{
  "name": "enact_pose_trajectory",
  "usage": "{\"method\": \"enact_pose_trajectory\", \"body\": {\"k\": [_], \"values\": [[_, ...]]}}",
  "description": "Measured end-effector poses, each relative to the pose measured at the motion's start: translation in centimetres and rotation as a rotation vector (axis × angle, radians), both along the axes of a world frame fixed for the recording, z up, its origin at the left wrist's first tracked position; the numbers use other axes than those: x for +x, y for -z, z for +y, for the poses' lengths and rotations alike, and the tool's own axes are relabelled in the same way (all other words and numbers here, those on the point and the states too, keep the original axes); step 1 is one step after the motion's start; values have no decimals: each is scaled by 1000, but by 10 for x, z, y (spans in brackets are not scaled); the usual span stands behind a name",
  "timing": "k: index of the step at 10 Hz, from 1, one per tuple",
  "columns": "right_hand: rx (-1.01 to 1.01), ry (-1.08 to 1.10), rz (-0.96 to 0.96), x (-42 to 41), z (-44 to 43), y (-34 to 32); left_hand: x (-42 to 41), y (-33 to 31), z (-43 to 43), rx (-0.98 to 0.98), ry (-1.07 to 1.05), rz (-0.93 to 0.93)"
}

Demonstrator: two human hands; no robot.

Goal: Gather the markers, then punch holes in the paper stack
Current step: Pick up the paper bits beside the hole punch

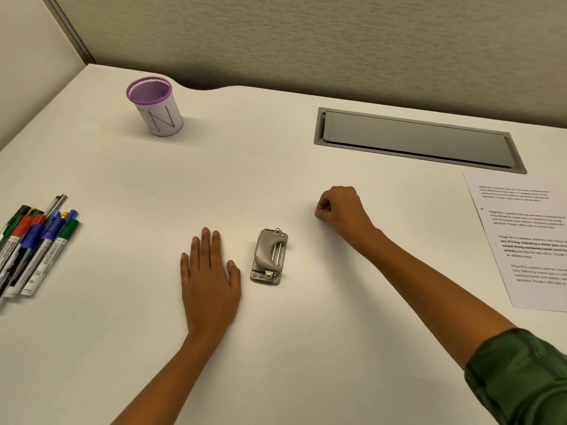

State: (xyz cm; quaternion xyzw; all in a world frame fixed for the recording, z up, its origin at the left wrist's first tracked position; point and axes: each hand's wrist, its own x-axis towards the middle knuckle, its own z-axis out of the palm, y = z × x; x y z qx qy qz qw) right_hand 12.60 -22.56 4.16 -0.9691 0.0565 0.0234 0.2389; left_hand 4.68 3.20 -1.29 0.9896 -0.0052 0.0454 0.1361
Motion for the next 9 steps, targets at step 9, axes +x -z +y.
{"method": "enact_pose_trajectory", "body": {"k": [9], "values": [[1101, 529, 199, -24, -30, -17, 0, 2, 0, -3, -2, -16]]}}
